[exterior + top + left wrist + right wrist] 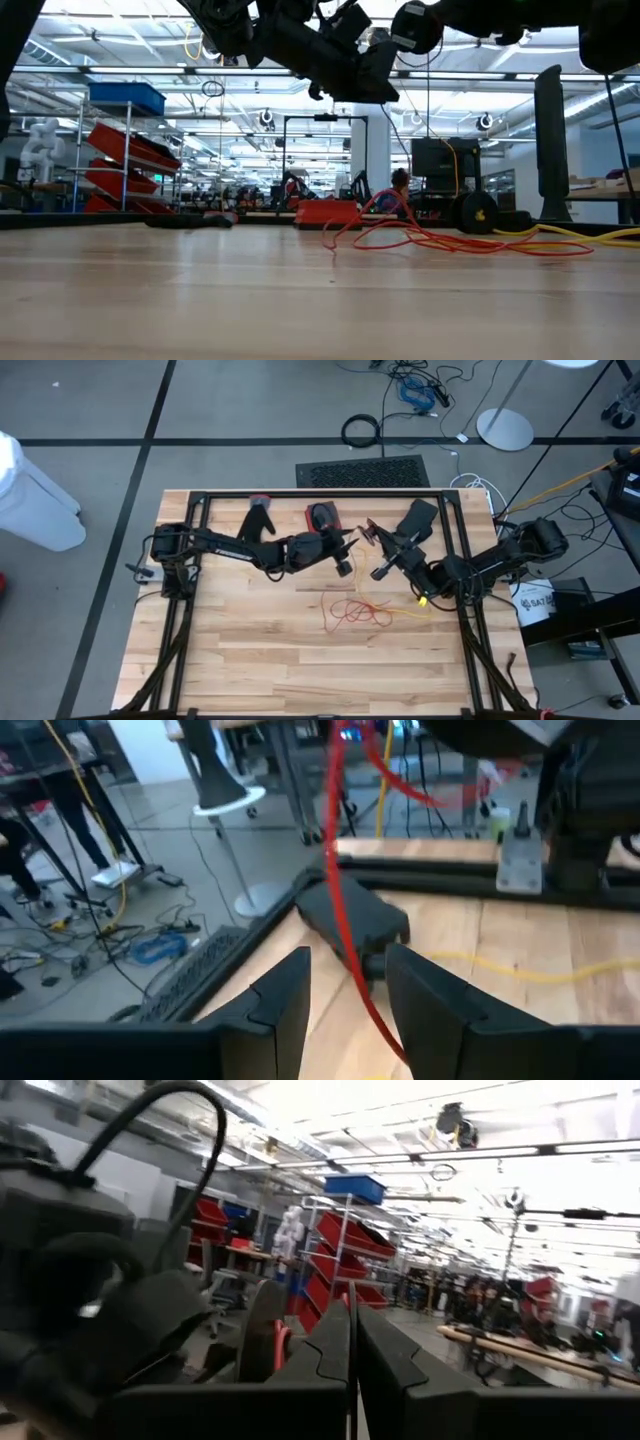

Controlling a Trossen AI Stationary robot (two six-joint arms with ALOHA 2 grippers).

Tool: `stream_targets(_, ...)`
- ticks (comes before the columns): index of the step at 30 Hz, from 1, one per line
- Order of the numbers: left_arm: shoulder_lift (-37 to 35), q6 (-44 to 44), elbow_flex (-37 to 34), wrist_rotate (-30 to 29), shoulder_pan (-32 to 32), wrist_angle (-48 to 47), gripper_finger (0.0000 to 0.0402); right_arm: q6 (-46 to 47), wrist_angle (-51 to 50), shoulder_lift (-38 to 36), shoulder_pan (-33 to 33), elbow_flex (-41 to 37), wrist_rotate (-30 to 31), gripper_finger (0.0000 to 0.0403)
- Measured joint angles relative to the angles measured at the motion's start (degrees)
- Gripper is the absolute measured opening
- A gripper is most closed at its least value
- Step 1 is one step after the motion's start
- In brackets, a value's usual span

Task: Coil cords
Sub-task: Coil the red wire onto the spool

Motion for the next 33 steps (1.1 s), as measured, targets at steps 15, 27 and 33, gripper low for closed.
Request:
stream_targets(15, 0.0, 7.3, 0.0, -5.9, 0.8, 6.2, 0.0122, -0.5, 0.1, -2.1, 1.5, 0.0, -2.1, 0.0)
stream_targets(27, 0.0, 11.9, 0.0, -6.9, -2.1, 6.3, 0.0048, -1.6, 0.0, -2.1, 1.5, 0.0, -1.4, 0.0)
stream_targets(33, 0.0, 16.0, 0.0, -9.2, -3.5, 6.7, 0.0048, -1.8, -0.3, -2.1, 1.5, 0.0, -1.3, 0.0)
